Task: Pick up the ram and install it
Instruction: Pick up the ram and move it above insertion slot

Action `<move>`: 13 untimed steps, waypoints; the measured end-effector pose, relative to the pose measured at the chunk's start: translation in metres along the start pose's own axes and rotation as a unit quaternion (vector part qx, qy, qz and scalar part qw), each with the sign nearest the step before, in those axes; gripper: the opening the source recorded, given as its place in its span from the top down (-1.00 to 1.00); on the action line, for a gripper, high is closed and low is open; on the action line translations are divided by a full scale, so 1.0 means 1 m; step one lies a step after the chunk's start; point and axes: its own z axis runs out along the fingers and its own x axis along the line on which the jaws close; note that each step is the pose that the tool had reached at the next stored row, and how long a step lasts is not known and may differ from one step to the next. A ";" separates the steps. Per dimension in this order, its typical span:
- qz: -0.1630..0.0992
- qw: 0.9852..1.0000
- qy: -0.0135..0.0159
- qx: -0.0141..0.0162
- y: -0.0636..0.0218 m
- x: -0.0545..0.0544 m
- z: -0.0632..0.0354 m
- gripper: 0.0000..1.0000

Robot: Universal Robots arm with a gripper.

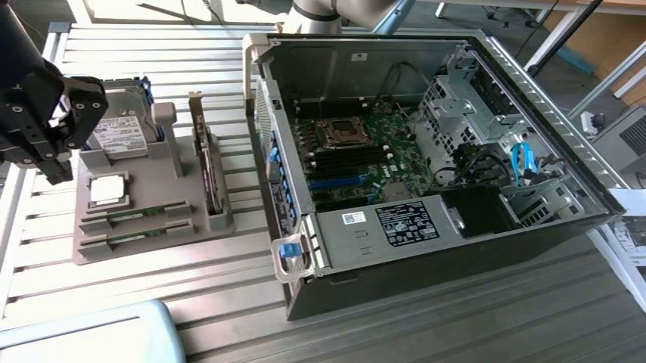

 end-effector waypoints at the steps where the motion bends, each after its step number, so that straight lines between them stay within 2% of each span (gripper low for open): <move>1: -0.015 1.000 0.001 0.000 0.0000 0.000 0.0003 0.79; 3: -0.047 0.999 0.002 -0.001 -0.0001 0.000 0.0011 0.79; 4: -0.067 0.998 0.003 -0.001 -0.0001 0.000 0.0016 0.79; 8: -0.103 0.995 0.005 -0.002 -0.0001 0.000 0.0026 0.79; 10: -0.126 0.992 0.006 -0.003 -0.0001 0.000 0.0033 0.79; 11: -0.143 0.990 0.006 -0.003 -0.0002 0.000 0.0038 0.79; 12: -0.163 0.987 0.007 -0.004 -0.0002 0.000 0.0046 0.79; 13: -0.174 0.985 0.008 -0.004 -0.0002 0.000 0.0050 0.79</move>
